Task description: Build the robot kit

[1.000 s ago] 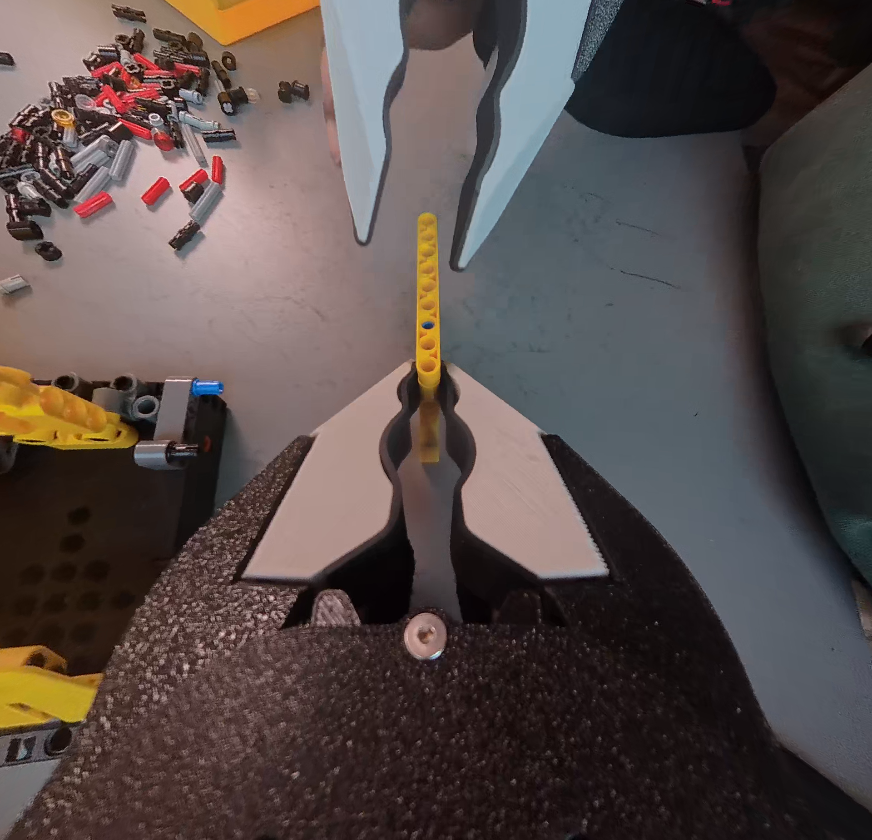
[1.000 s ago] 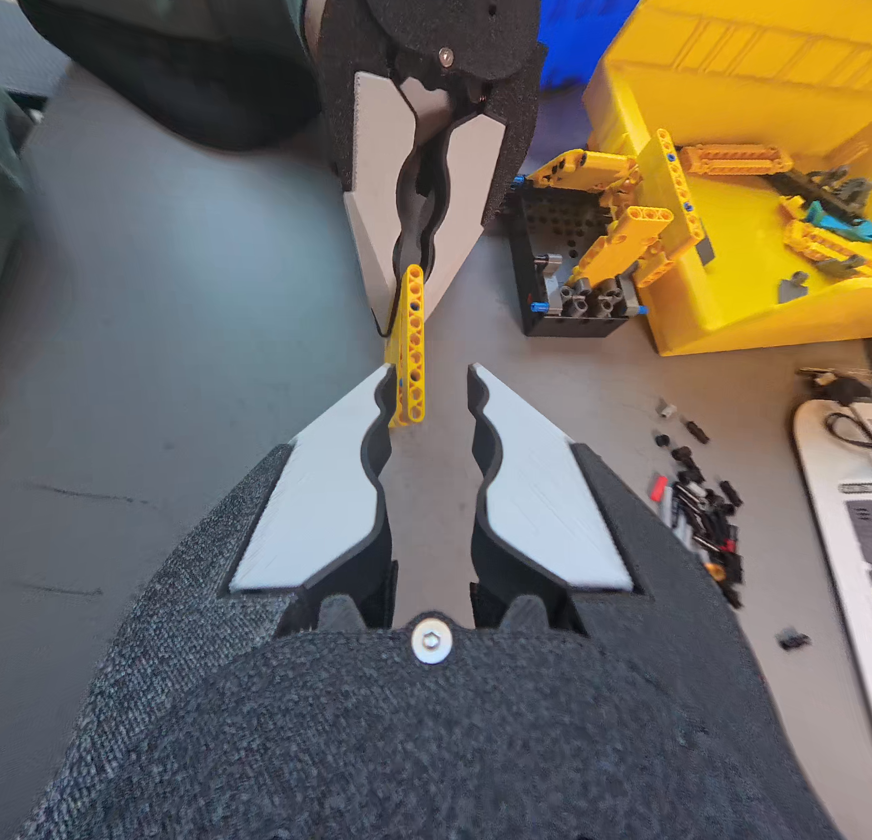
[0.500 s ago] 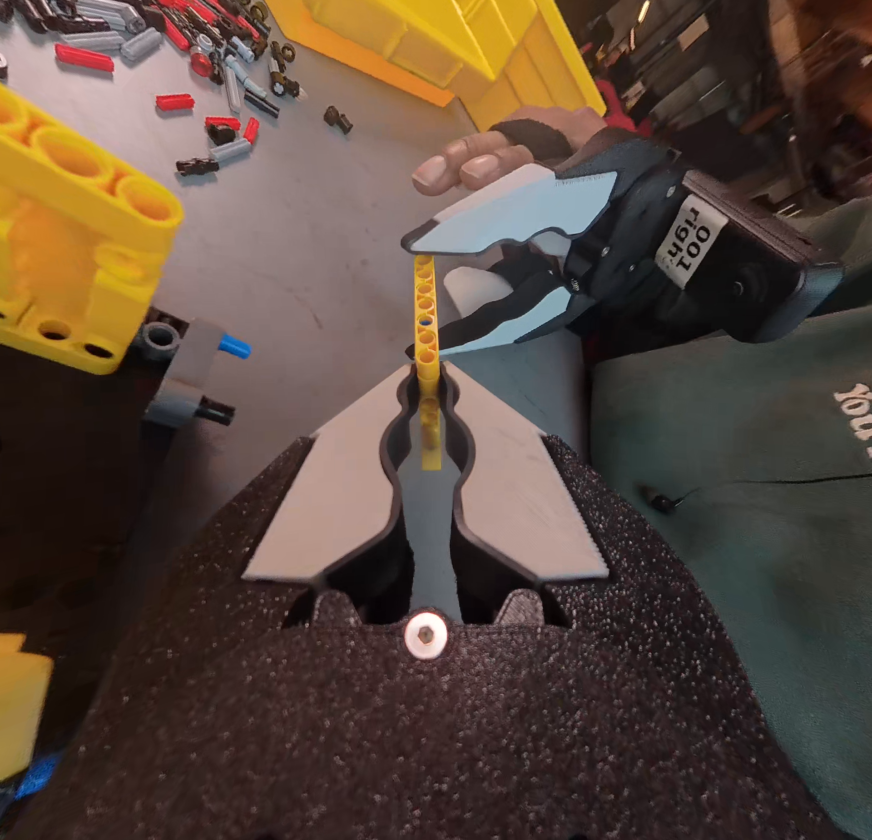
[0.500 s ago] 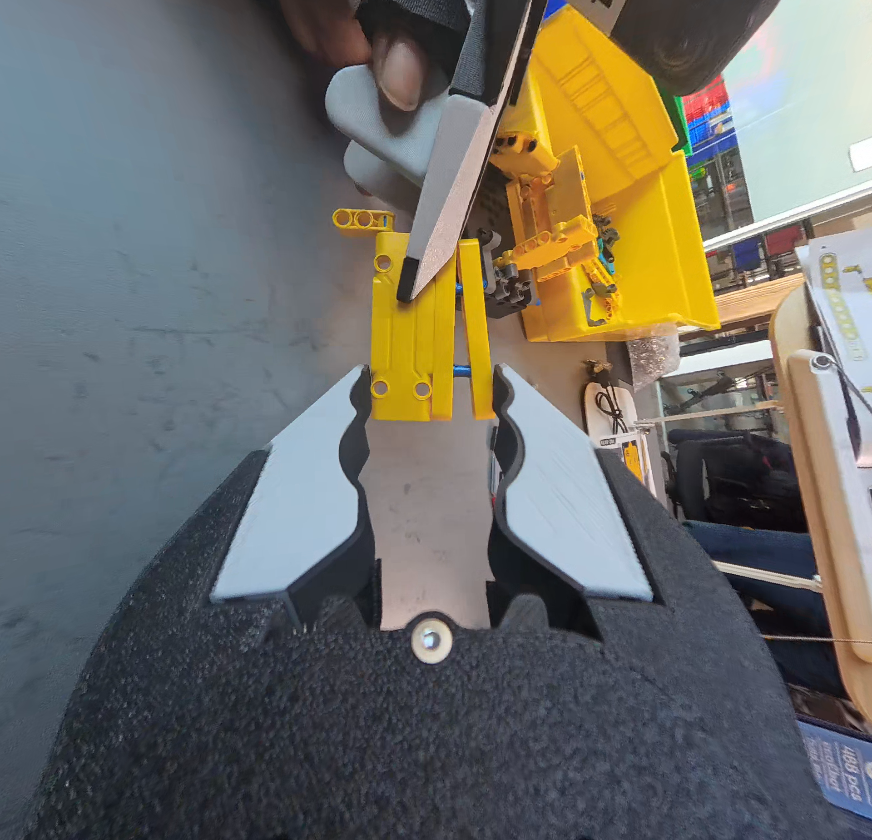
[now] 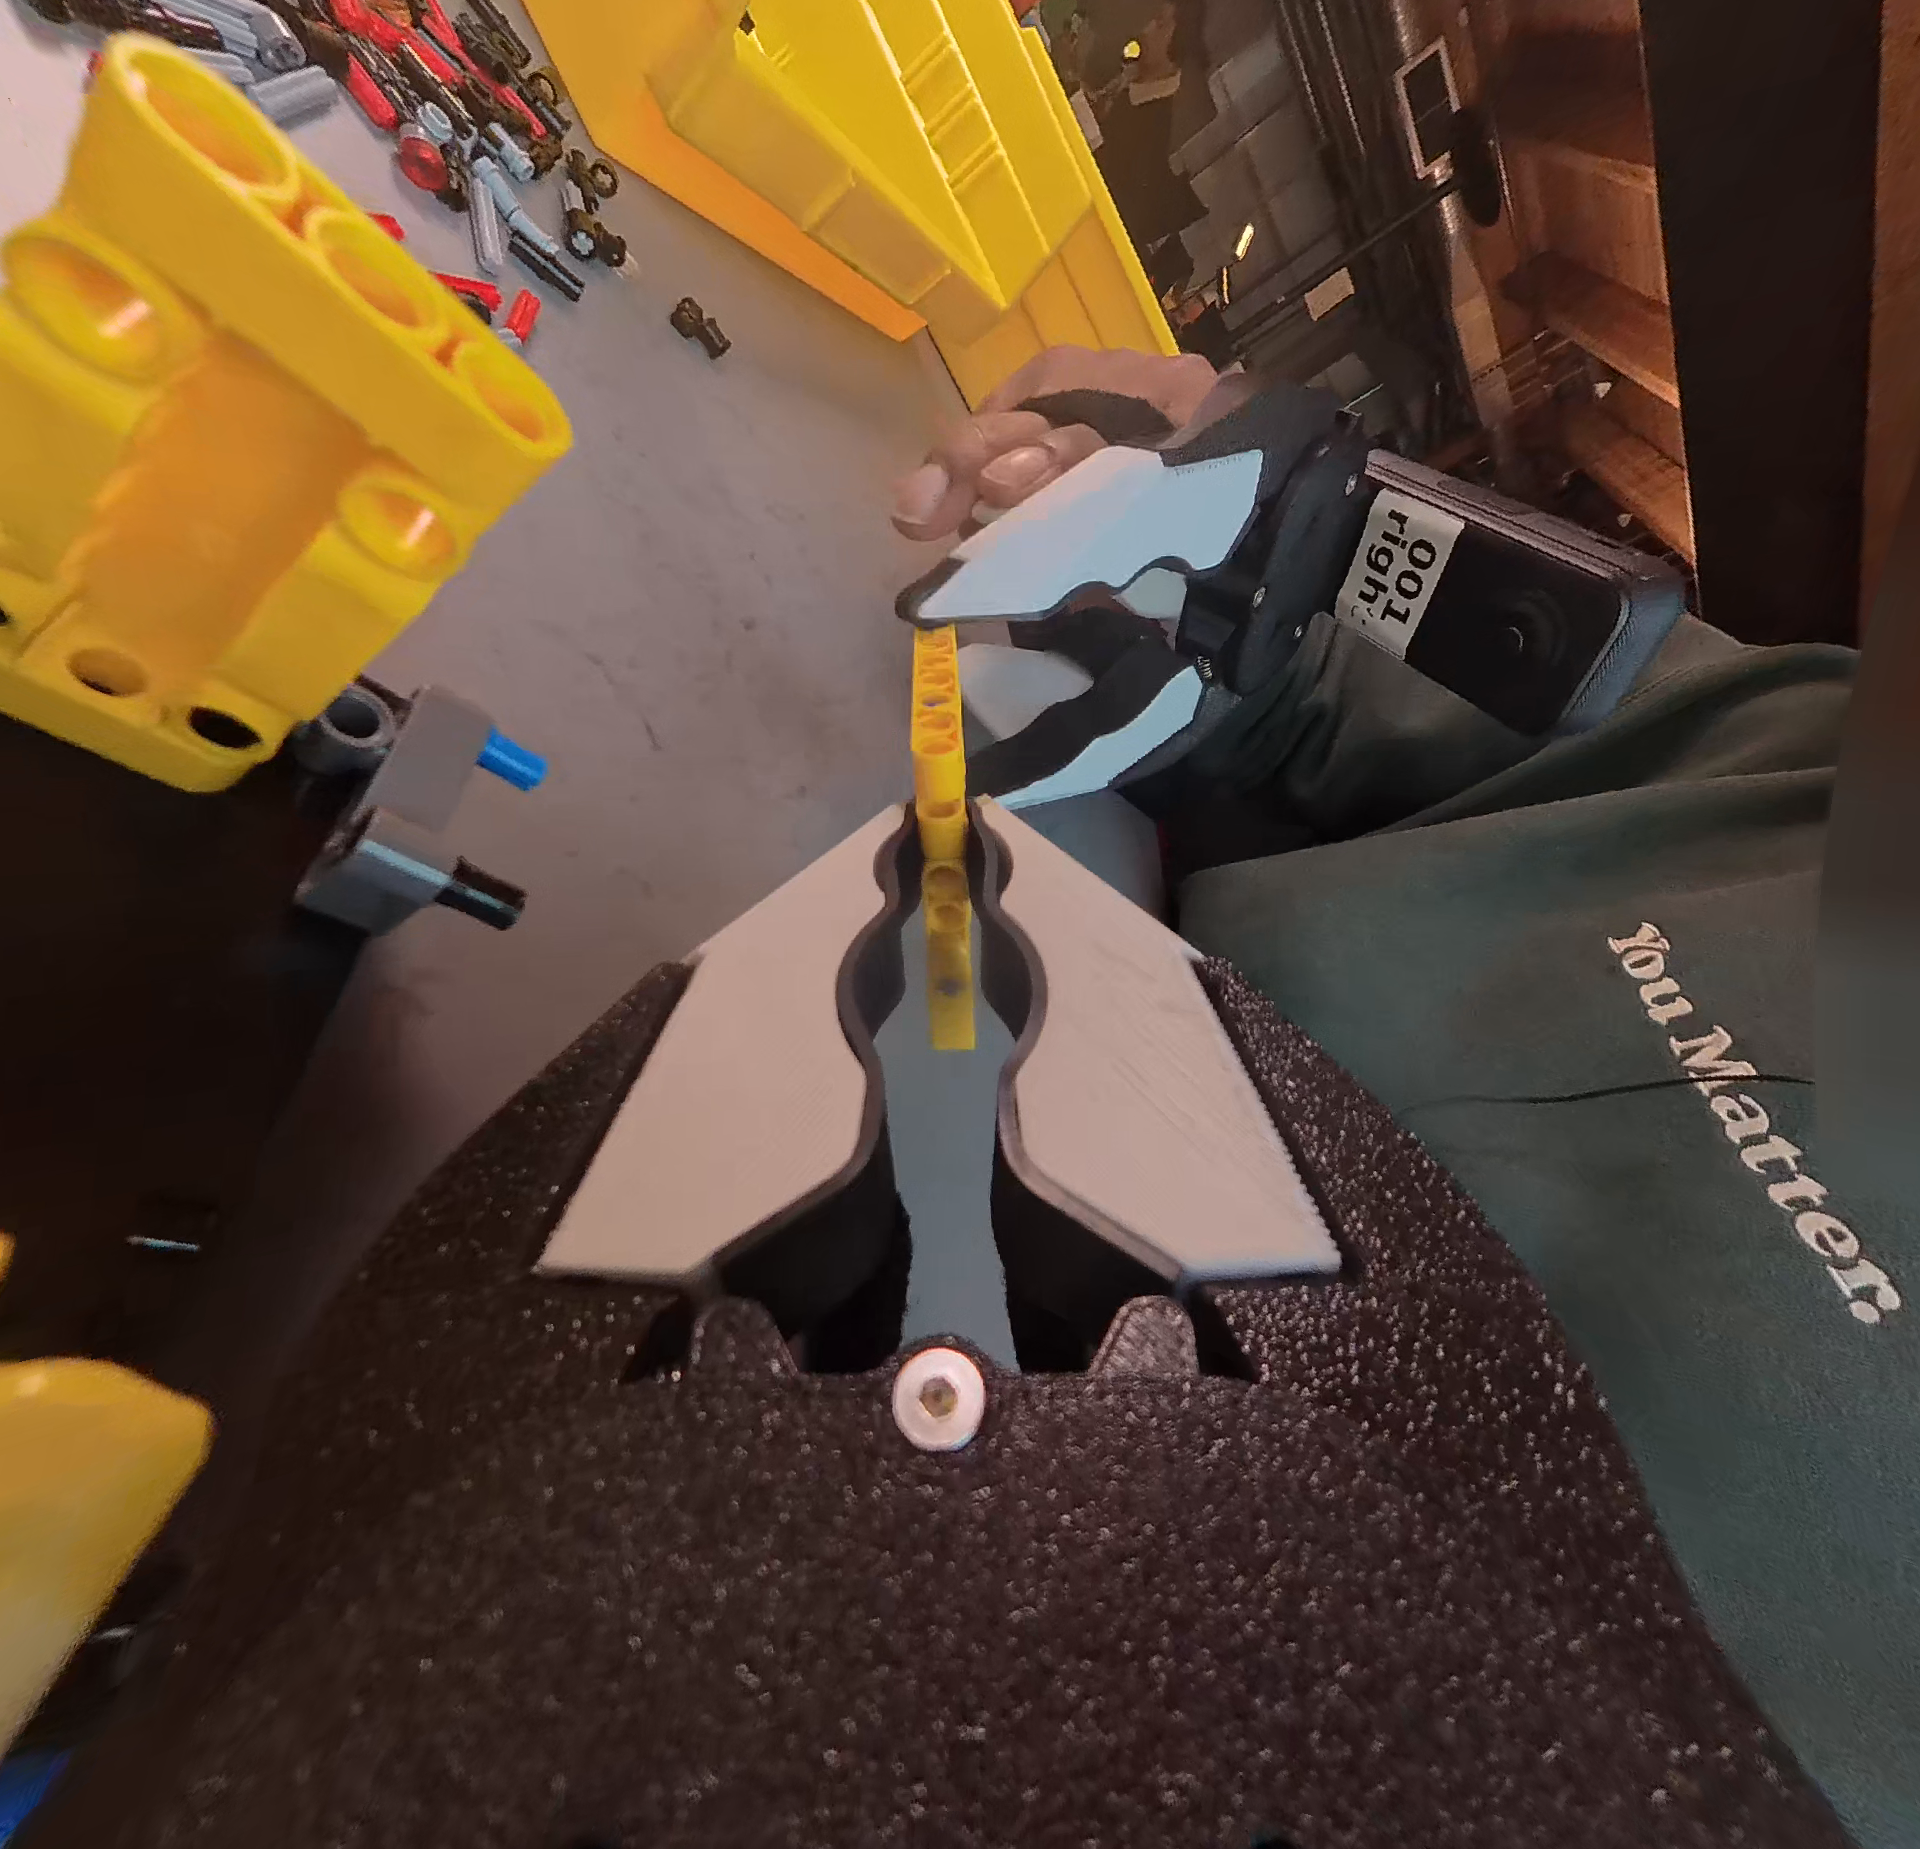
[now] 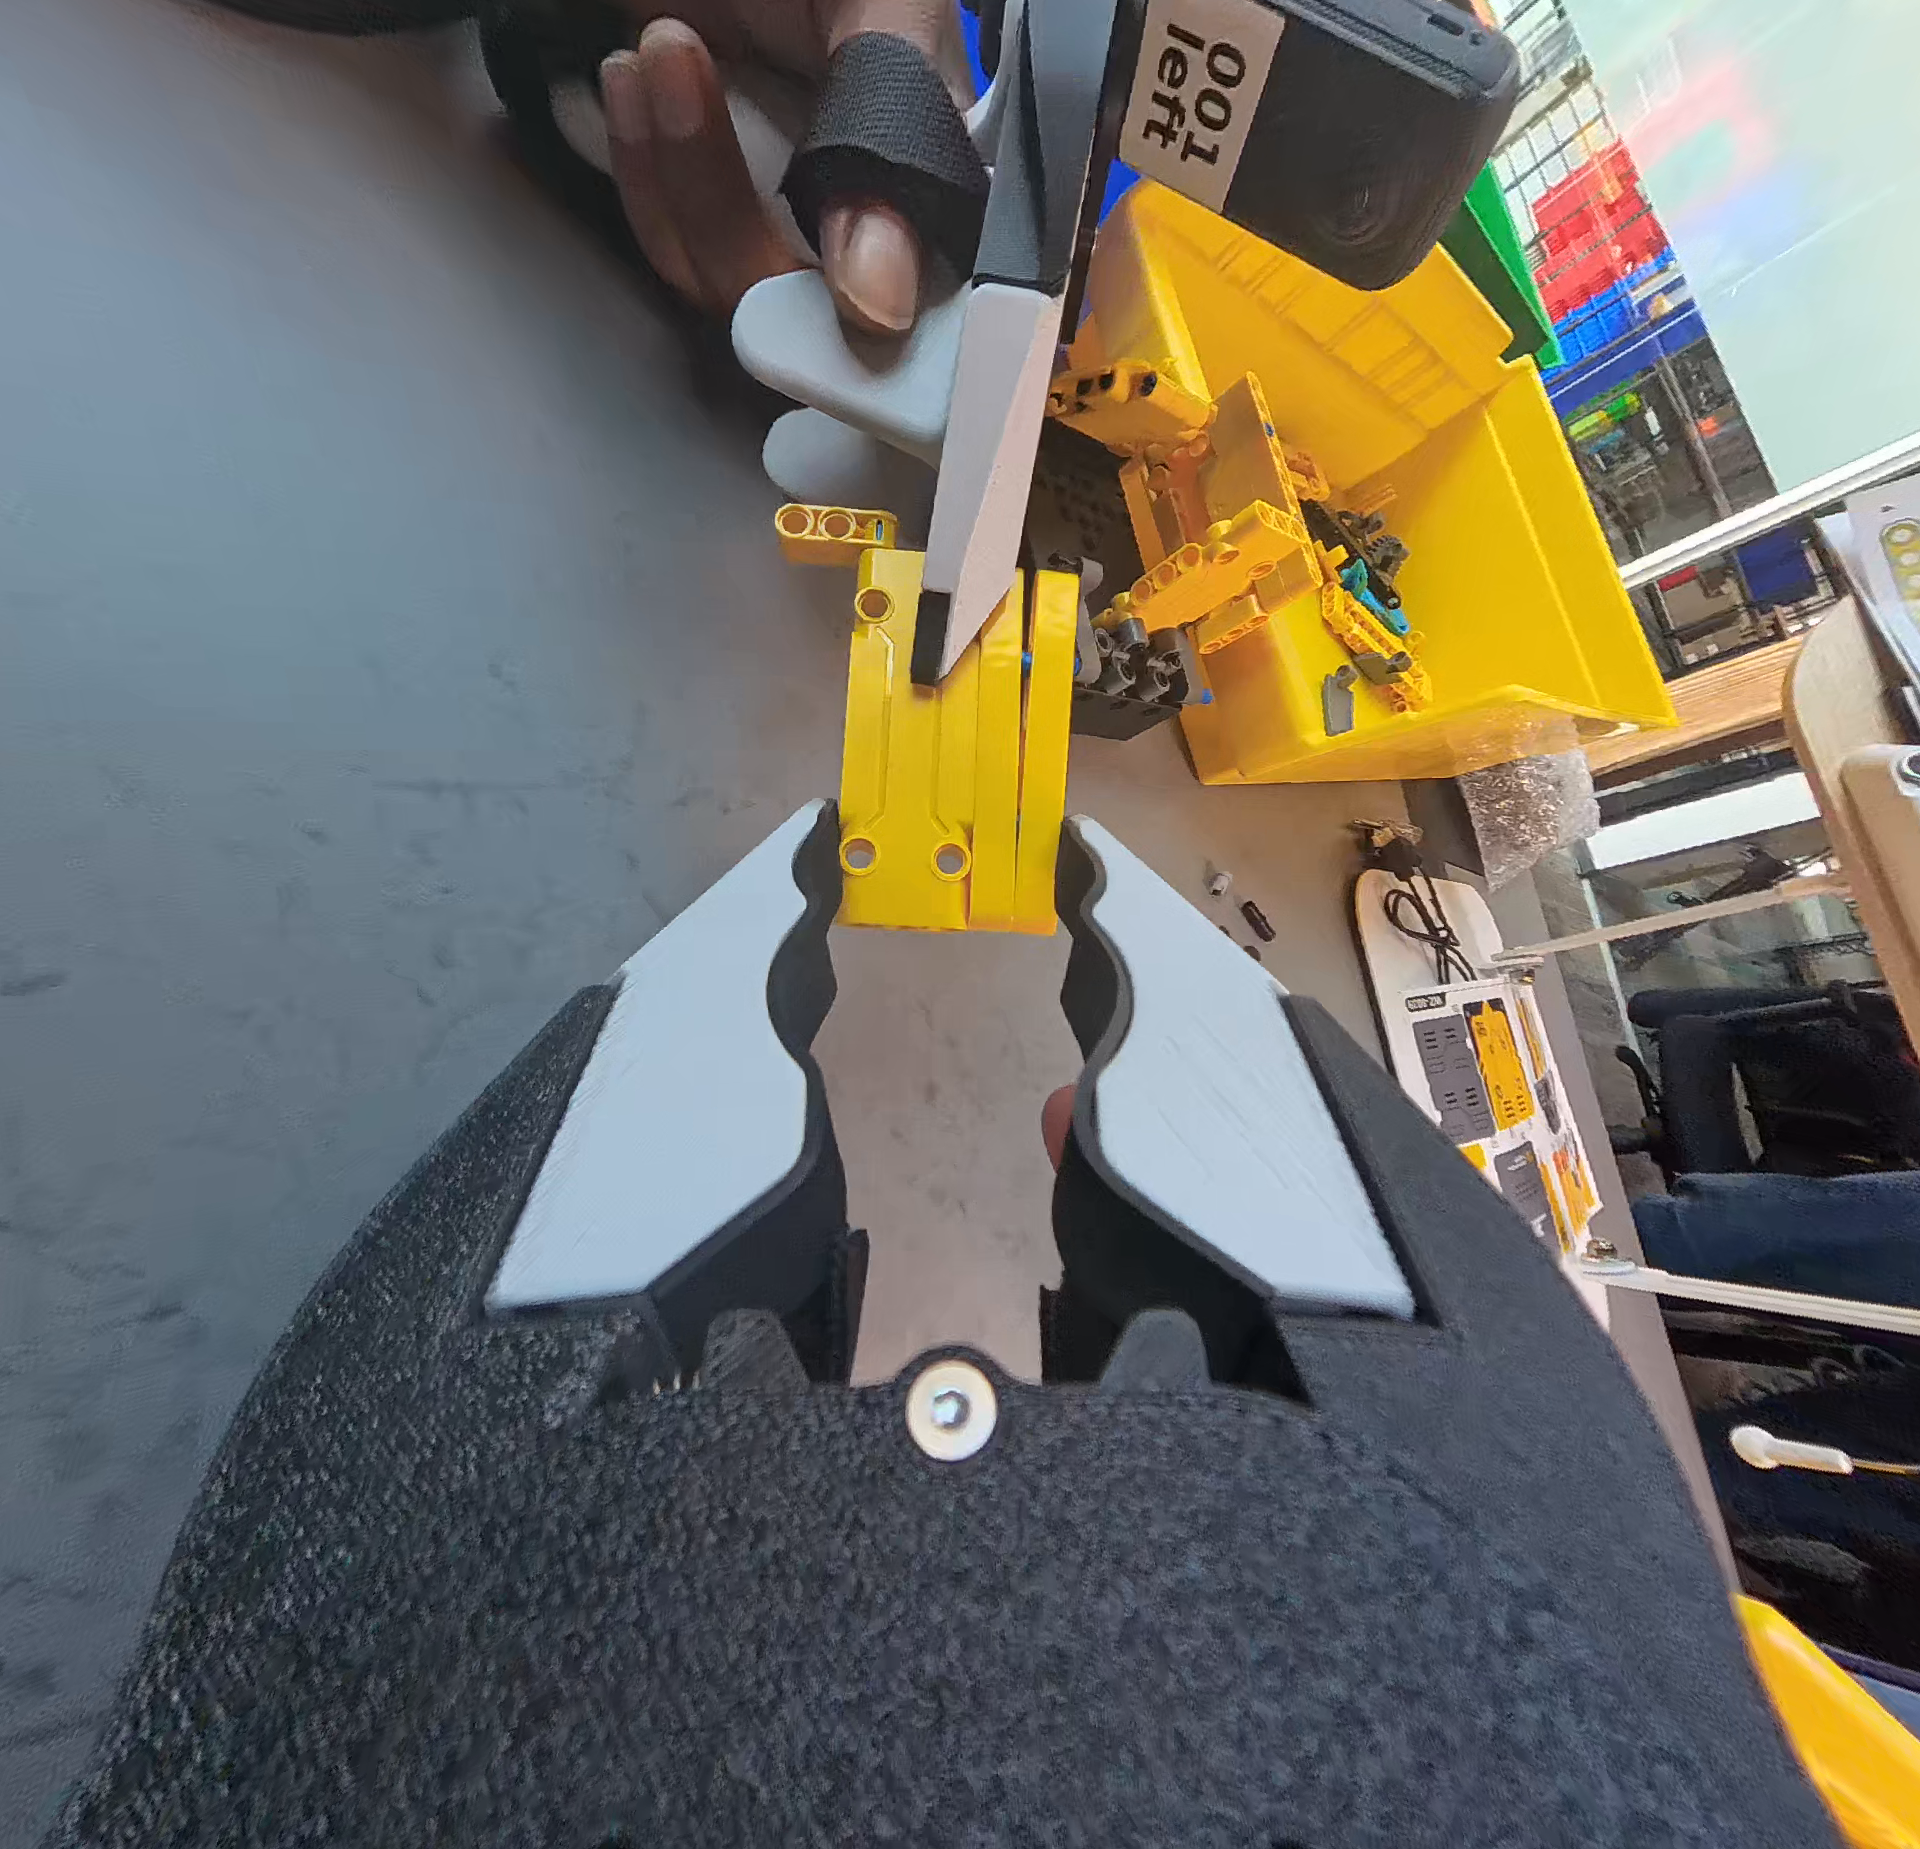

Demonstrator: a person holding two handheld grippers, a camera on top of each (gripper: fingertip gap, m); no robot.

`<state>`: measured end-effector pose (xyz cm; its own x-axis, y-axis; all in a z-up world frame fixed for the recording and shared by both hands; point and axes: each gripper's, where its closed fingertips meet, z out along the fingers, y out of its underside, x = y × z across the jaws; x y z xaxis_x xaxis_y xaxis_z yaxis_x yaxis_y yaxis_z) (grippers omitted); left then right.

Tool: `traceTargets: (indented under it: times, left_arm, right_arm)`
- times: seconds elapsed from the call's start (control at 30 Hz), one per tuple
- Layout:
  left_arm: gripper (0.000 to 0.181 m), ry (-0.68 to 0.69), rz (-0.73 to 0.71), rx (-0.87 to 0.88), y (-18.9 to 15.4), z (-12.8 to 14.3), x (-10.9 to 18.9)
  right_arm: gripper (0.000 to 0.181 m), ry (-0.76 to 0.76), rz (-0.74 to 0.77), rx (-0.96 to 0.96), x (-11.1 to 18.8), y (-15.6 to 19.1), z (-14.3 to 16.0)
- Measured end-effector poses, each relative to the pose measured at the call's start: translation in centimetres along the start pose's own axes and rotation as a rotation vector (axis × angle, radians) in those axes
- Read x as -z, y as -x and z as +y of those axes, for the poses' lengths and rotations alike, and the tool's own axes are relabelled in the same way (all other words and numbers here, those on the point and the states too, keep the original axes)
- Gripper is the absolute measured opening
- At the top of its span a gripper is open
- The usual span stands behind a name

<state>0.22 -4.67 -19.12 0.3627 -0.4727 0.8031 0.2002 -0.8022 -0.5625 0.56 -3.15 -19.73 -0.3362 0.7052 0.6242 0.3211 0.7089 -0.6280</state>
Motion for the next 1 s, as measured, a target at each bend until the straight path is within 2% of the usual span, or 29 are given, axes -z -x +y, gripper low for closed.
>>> traceTargets:
  times: [0.13,0.3,0.47,0.57,0.8,0.9,1.0]
  left_arm:
    - [0.006,-0.002,-0.022,-0.043,-0.2,-0.1,0.1]
    - [0.006,0.031,-0.072,-0.069,0.5,0.5,-0.2]
    - [0.006,0.074,-0.11,-0.096,0.4,1.0,-1.1]
    - [0.006,0.092,-0.133,-0.096,0.5,1.2,-1.5]
    - [0.005,0.14,-0.112,-0.062,0.7,2.5,-1.8]
    - [0.005,0.114,-0.101,-0.075,0.5,1.8,-1.6]
    - [0.006,0.056,-0.072,-0.096,0.1,0.6,-1.3]
  right_arm:
    - [0.041,-0.008,0.03,0.034,0.1,-0.4,-0.1]
    - [0.042,0.033,-0.034,0.053,-0.3,0.2,0.8]
    - [0.062,0.069,-0.031,0.09,-1.2,1.0,-0.2]
    - [0.046,0.097,0.021,0.164,-1.8,0.9,-0.2]
    - [0.042,0.086,-0.026,0.17,-2.0,2.4,-0.2]
    - [0.043,0.07,-0.008,0.157,-1.8,1.6,-0.3]
    - [0.045,-0.021,0.006,0.025,-1.7,0.5,-0.7]
